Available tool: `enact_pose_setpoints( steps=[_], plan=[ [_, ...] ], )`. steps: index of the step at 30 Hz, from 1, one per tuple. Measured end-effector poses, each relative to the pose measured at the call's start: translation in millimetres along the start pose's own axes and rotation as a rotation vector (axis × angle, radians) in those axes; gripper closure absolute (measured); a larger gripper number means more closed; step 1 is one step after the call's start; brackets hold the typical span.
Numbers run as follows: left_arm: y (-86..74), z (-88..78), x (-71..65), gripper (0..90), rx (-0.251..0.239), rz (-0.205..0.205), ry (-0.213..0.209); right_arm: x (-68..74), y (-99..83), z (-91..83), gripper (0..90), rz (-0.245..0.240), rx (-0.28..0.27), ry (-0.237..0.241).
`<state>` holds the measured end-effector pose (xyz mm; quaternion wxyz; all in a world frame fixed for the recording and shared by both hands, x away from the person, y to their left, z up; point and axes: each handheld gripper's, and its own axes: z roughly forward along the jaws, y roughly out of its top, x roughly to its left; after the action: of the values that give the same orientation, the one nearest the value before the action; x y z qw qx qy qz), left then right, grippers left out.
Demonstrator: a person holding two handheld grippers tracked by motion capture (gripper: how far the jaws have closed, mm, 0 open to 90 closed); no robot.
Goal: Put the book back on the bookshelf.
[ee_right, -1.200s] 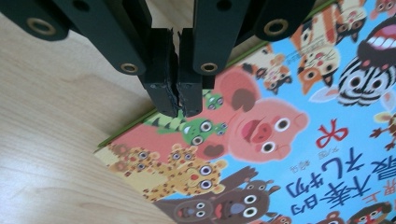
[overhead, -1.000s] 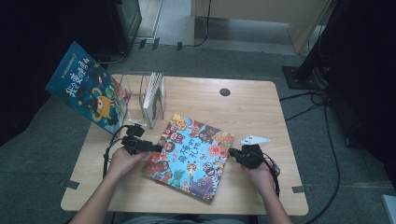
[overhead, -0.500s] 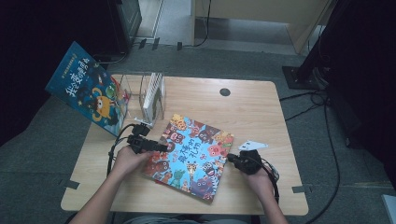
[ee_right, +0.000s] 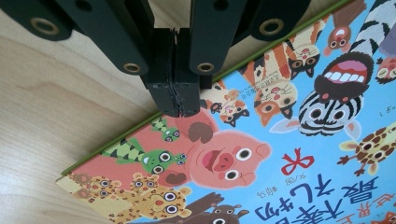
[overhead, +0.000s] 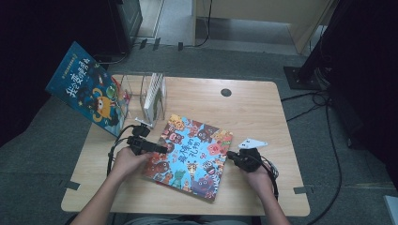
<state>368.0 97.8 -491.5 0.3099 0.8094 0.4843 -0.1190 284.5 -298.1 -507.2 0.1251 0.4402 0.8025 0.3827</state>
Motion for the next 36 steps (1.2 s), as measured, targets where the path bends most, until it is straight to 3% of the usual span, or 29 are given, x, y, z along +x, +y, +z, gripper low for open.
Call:
enact_pose_setpoints(
  steps=[4, 10, 17, 20, 22, 25, 27, 29, 32, 36],
  plan=[
    [-1.9, -1.5, 1.2, 36.8, -0.005, -0.013, 0.001, 1.7, 0.5, -0.7, 89.5, 0.019, 0.006, 0.007],
    [-2.0, -0.1, -2.4, 38.0, -0.005, 0.0, 0.022, 8.2, 0.5, -3.4, 90.0, 0.0, 0.019, 0.015],
    [0.6, -0.3, 0.0, 38.1, -0.003, -0.057, 0.006, 7.8, 1.0, -1.2, 90.0, 0.004, 0.013, 0.013],
    [0.8, -2.0, 1.2, 43.5, 0.004, -0.079, 0.015, 7.0, 1.3, 0.0, 90.0, 0.012, 0.007, 0.009],
    [0.8, -6.4, 3.0, 47.8, -0.001, -0.099, -0.007, 6.2, 1.5, 0.8, 90.0, 0.012, 0.004, 0.008],
    [1.5, -23.1, 4.5, 52.6, -0.075, -0.132, -0.104, 5.2, 0.9, 2.7, 90.0, 0.014, 0.013, 0.011],
    [4.6, -35.1, -0.4, 54.6, -0.113, -0.126, -0.164, 4.2, 0.2, 5.1, 90.0, 0.024, 0.027, 0.012],
    [11.6, -40.1, -12.2, 54.3, -0.078, -0.1, -0.178, 3.7, -0.9, 7.3, 90.0, 0.028, 0.035, 0.013],
    [19.1, -41.2, -29.7, 52.0, -0.026, -0.047, -0.101, 4.3, -1.2, 10.4, 90.0, 0.041, 0.027, 0.009],
    [22.5, -39.8, -26.4, 55.7, 0.002, -0.085, -0.115, 3.9, -0.6, 11.5, 90.0, 0.027, 0.023, 0.014]
  ],
)
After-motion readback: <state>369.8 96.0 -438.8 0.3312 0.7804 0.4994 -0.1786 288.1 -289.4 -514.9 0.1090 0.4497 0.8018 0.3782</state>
